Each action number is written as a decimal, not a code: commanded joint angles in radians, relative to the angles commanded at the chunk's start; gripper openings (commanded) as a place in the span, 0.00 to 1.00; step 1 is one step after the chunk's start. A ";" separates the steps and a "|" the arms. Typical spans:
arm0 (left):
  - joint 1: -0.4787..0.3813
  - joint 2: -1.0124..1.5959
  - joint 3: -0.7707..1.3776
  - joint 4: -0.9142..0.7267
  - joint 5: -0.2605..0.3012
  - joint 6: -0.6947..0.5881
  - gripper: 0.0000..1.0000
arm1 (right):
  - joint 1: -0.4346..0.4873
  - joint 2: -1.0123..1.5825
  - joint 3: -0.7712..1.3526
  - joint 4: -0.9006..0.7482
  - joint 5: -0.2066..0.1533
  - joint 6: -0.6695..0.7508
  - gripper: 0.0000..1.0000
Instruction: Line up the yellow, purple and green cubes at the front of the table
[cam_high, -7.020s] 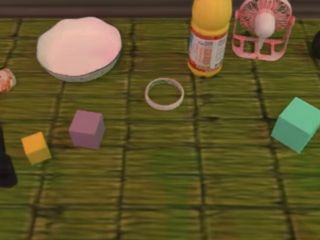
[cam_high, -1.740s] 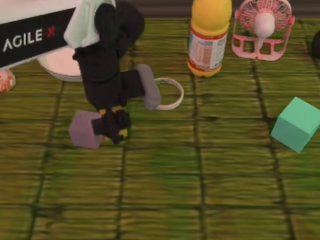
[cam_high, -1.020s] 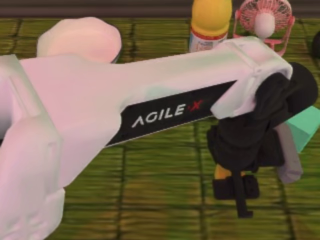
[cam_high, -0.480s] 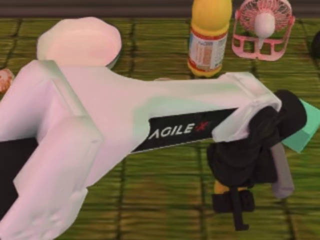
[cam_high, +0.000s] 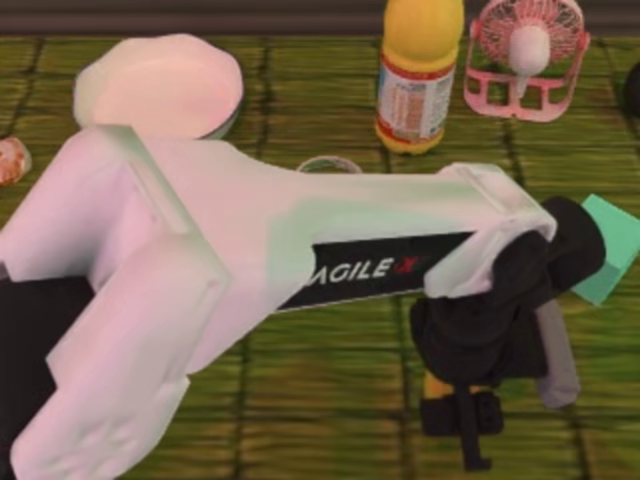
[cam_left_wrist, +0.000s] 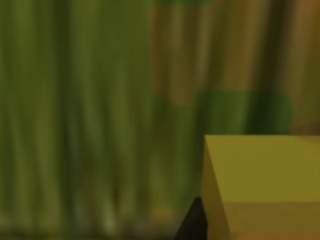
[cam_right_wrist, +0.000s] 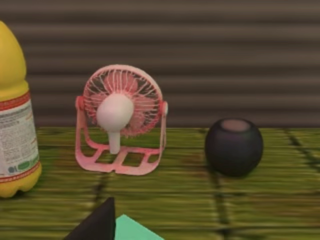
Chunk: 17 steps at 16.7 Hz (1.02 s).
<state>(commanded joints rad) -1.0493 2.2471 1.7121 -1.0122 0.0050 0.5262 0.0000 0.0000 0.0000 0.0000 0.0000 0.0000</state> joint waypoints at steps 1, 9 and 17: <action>0.000 0.000 0.000 0.000 0.000 0.000 0.23 | 0.000 0.000 0.000 0.000 0.000 0.000 1.00; 0.000 0.000 0.000 0.000 0.000 0.000 0.83 | 0.000 0.000 0.000 0.000 0.000 0.000 1.00; 0.000 0.000 0.000 0.000 0.000 0.000 1.00 | 0.000 0.000 0.000 0.000 0.000 0.000 1.00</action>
<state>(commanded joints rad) -1.0493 2.2471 1.7121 -1.0122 0.0050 0.5262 0.0000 0.0000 0.0000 0.0000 0.0000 0.0000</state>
